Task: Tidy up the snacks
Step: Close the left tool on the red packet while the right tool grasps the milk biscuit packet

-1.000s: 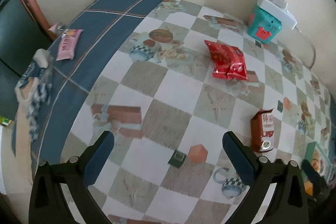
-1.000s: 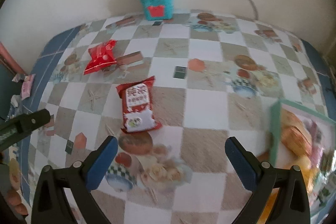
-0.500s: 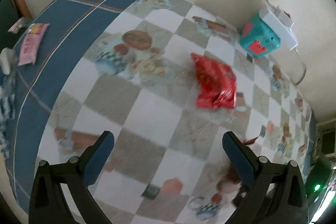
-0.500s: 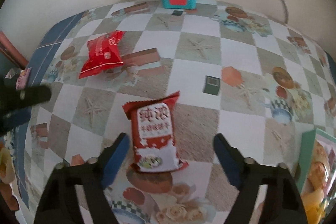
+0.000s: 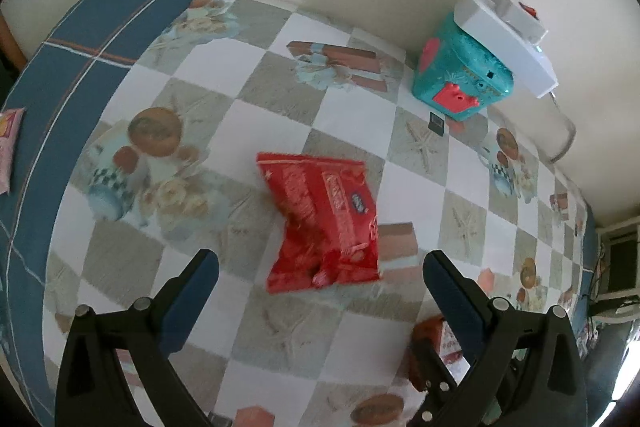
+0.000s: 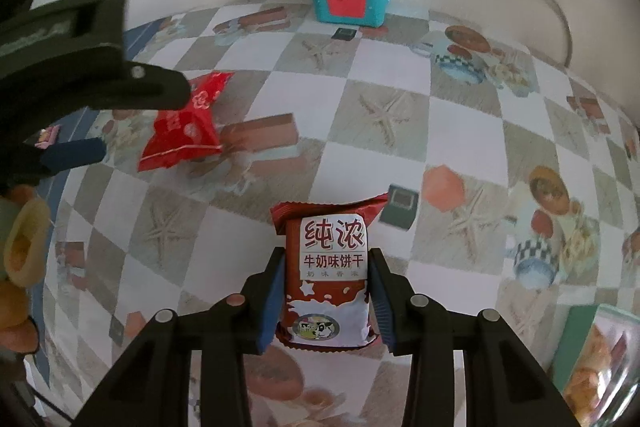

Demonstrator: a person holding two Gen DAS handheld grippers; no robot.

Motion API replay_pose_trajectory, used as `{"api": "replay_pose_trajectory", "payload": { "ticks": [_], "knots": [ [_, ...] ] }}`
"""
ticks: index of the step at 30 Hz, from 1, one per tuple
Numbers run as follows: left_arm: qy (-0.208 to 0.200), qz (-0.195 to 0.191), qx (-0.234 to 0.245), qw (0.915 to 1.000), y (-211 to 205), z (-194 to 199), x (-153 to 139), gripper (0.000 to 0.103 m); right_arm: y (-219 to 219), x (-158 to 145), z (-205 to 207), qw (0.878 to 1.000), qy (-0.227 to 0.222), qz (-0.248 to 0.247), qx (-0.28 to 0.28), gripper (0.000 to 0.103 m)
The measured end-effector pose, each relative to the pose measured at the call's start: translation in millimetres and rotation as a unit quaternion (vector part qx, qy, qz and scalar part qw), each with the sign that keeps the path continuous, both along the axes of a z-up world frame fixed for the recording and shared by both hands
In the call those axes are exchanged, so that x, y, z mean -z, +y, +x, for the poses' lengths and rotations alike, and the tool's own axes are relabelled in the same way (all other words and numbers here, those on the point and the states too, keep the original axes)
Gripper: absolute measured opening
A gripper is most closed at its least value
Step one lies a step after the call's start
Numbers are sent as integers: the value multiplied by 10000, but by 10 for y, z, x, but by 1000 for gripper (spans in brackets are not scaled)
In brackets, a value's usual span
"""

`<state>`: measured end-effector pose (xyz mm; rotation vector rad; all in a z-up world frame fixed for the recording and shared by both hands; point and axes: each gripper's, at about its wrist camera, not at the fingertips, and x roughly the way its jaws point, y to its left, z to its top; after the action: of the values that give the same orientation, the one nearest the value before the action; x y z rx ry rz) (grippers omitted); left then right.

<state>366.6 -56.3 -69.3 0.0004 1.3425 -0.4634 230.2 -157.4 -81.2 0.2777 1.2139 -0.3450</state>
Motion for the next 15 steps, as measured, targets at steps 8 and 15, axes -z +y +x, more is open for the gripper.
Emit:
{"api": "replay_pose_trajectory", "payload": {
  "ticks": [8,15],
  "knots": [
    [52,281,-32,9996,-175,149,115,65,-119,-9,26,10000,20,-46,-11,42],
    [51,289,-69,9995,-186,102,132,53,-150,-90,-36,10000,-24,11,30,42]
  ]
}}
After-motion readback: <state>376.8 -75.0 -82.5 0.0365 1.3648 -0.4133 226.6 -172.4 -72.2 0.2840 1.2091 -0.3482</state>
